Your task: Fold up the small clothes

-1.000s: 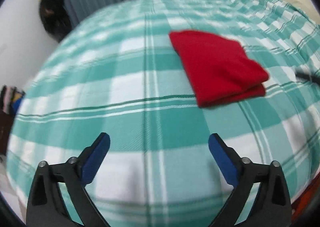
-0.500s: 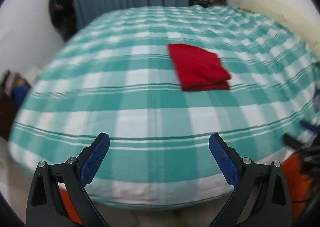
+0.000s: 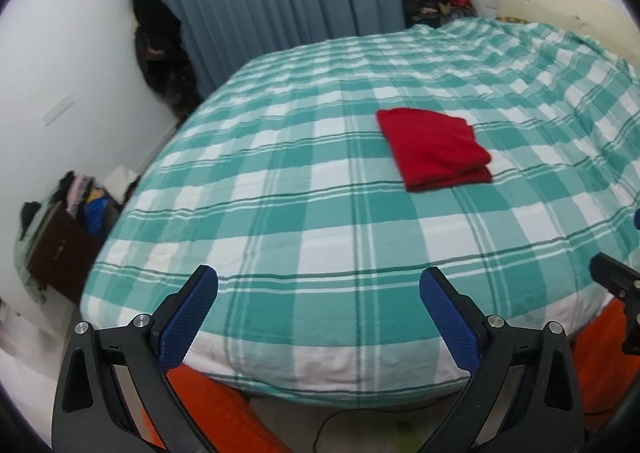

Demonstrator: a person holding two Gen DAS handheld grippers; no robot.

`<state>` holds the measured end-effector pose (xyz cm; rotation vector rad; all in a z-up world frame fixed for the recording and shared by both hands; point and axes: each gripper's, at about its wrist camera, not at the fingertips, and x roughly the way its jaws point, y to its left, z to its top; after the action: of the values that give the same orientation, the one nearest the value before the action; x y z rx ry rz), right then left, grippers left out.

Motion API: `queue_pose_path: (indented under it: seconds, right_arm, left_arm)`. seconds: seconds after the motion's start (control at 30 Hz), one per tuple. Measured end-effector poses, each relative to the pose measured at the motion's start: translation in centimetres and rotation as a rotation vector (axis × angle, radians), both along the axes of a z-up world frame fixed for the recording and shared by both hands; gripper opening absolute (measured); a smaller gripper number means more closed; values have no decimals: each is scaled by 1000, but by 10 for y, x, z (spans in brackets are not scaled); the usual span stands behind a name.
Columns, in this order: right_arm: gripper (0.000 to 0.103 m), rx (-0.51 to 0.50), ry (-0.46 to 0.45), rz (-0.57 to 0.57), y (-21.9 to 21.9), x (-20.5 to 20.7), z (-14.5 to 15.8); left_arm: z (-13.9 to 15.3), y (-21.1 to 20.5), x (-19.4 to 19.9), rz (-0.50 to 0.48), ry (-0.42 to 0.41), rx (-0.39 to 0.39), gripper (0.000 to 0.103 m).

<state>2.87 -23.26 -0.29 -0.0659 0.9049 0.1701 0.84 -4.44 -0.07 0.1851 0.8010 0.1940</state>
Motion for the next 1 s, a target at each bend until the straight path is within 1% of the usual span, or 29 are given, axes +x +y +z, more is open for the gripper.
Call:
queue_pose_path:
  seconds: [0.13,0.23,0.27,0.3,0.37,0.4,0.57,0.83,1.0]
  right_arm:
    - [103,-1,-3,8,0,-4,10]
    - [103,-5,1,9,0,-7,18]
    - [103,-4,5,8,0,-7,20]
    - [103,-1,14,9,0,-8,23]
    - [103,6,31,16,0,-9,26]
    - [103,7,37,21,1,-10,27]
    - [103,-2,46,46,5,-16,34]
    - [103,-15,47,55,8,-18,37]
    - [103,-22,52,48,7,-20,38]
  left_arm:
    - [1,-5,0,-14,51,12,101]
    - [3,-8,-1,-44,66,-4,101]
    - [4,-8,-2,-58,80,-26,101]
    - [5,-6,-2,-80,107,-70,101]
    - [7,-4,-3,-101,128,-129,101]
    - [9,-4,-4,-105,131,-136,101]
    - [18,-9,-13,-103,118,-94,102]
    - [20,-6,-12,-91,145,-106,102]
    - [17,-10,-12,-85,169,-78,102]
